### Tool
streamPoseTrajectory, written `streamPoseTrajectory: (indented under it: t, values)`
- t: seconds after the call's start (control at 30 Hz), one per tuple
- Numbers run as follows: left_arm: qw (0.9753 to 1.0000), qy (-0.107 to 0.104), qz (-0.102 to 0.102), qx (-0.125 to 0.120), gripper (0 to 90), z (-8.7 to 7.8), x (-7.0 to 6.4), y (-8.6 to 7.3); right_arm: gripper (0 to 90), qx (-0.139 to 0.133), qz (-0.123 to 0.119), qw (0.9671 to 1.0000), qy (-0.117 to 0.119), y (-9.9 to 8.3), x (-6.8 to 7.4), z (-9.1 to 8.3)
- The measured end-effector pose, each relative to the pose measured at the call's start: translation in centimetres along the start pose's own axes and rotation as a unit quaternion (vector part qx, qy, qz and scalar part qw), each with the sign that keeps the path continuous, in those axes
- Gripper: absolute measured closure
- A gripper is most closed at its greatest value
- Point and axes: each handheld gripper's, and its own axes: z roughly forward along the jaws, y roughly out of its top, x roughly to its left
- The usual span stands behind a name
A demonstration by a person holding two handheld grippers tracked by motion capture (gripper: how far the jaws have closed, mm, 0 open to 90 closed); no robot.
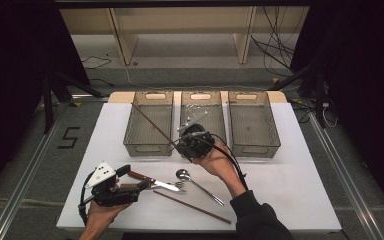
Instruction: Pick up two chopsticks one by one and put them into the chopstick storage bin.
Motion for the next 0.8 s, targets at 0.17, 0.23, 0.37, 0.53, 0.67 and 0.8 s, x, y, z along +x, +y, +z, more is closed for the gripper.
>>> streamPoseTrajectory:
  t: [0.17,0.23,0.37,0.53,0.67,0.8]
  values:
    - [1.0000,0.001,-0.002,-0.004,12.8,0.0,0.1,0.0,85.0,-0.007,0.020,0.9998,-0.004,1.1,-0.8,0.9]
    - [1.0000,0.001,-0.001,-0.003,12.8,-0.1,0.1,0.0,85.1,-0.007,0.026,0.9996,-0.006,1.5,-1.1,1.1]
    - [1.0000,0.002,0.001,-0.002,12.8,-0.1,0.1,0.0,85.1,-0.014,0.043,0.9990,-0.003,2.4,-1.6,1.5]
    - [1.0000,0.002,0.003,-0.002,12.8,-0.1,0.0,0.0,85.0,-0.019,0.058,0.9981,-0.004,3.5,-2.0,2.0]
    - [1.0000,0.002,0.001,-0.003,12.8,-0.1,0.1,0.0,85.0,-0.021,0.069,0.9974,-0.002,4.2,-2.3,2.5]
    - [1.0000,0.003,0.004,-0.003,12.8,-0.2,0.1,0.1,85.1,-0.018,0.074,0.9971,-0.006,4.9,-2.5,3.1]
